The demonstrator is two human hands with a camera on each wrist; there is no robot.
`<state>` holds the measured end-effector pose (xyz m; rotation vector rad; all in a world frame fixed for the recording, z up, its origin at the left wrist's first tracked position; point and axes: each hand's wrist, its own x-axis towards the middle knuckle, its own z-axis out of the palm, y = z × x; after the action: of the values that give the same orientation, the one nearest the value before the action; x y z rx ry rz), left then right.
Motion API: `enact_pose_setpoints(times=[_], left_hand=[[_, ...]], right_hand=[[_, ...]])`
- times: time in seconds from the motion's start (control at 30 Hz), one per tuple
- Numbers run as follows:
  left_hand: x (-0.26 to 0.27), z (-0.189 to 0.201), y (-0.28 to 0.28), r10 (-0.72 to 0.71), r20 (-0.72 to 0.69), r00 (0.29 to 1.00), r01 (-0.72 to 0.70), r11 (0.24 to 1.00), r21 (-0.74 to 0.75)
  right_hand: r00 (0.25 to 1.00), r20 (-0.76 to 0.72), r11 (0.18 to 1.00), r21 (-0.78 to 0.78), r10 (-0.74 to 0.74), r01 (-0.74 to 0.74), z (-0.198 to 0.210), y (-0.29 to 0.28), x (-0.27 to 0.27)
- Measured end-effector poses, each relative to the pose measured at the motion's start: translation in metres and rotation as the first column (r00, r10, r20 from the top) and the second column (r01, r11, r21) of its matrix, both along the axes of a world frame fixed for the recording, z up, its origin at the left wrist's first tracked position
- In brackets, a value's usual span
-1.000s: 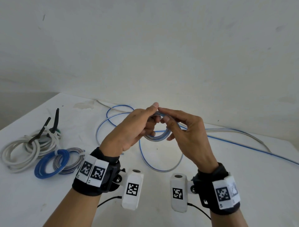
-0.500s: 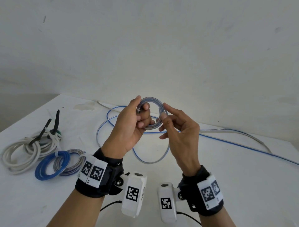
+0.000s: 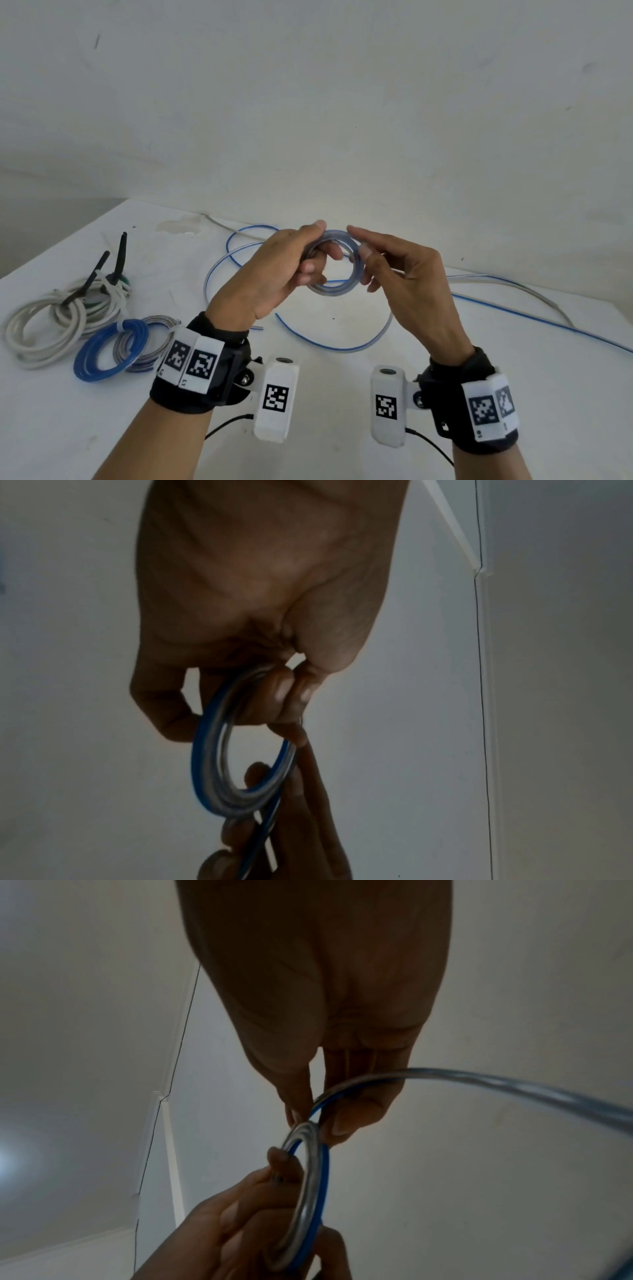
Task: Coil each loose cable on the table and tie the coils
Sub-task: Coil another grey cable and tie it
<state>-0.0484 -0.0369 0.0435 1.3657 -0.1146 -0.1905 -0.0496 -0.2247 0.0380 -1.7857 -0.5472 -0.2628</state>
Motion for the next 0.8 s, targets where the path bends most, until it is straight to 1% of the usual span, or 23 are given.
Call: enact_pose_setpoints(times=[0.1,0.2,0.27,0.3,0.33,0.4,0.5,0.57,0.63,0.7,0.8], left_hand=[[0.002,0.002,0.004,0.048,-0.004,0.999,-0.048,0.980,-0.195],[0.002,0.005,0.001,0.079,-0.017,0.997,-0.080,0.923,-0.377],[0.001,0.005,-0.003,0.097,-0.025,0.995,-0.098,0.888,-0.450],[0.001,0.005,-0.005,0.097,-0.025,0.995,-0.098,0.881,-0.462],[0.001,0.006,-0.004,0.091,-0.023,0.996,-0.092,0.885,-0.457],[0.001,0.007,-0.001,0.061,-0.029,0.998,-0.067,0.915,-0.398],[0.000,0.008,0.004,-0.025,-0.083,0.996,0.004,0.968,-0.251],[0.000,0.007,0.004,-0.057,-0.103,0.993,0.041,0.988,-0.148],[0.000,0.004,0.004,-0.045,-0.113,0.993,0.041,0.998,-0.038],[0.001,0.002,0.003,-0.026,-0.115,0.993,0.031,0.999,0.039],[0.000,0.004,0.002,0.038,-0.087,0.995,-0.032,0.997,0.066]], right_hand=[[1.000,-0.020,0.994,0.109,0.002,0.001,0.000,-0.001,0.001],[0.998,-0.051,0.974,0.225,0.031,-0.019,-0.003,0.013,-0.002],[0.999,-0.050,0.963,0.270,0.014,0.000,-0.005,0.025,-0.006],[0.999,-0.044,0.958,0.285,-0.001,0.013,-0.006,0.028,-0.007],[0.999,-0.036,0.956,0.291,-0.014,0.024,-0.007,0.029,-0.007],[0.999,-0.010,0.965,0.261,-0.038,0.039,-0.008,0.023,-0.005],[0.998,0.046,0.993,0.113,-0.032,0.026,-0.006,0.011,-0.002],[0.999,0.043,1.000,0.019,-0.006,0.005,-0.005,0.008,-0.002],[0.999,0.047,0.998,-0.067,0.005,-0.002,-0.005,0.006,-0.002],[0.998,0.059,0.992,-0.128,0.016,-0.008,-0.004,0.004,-0.002],[0.998,0.064,0.992,-0.129,-0.010,0.018,-0.003,0.000,-0.001]])
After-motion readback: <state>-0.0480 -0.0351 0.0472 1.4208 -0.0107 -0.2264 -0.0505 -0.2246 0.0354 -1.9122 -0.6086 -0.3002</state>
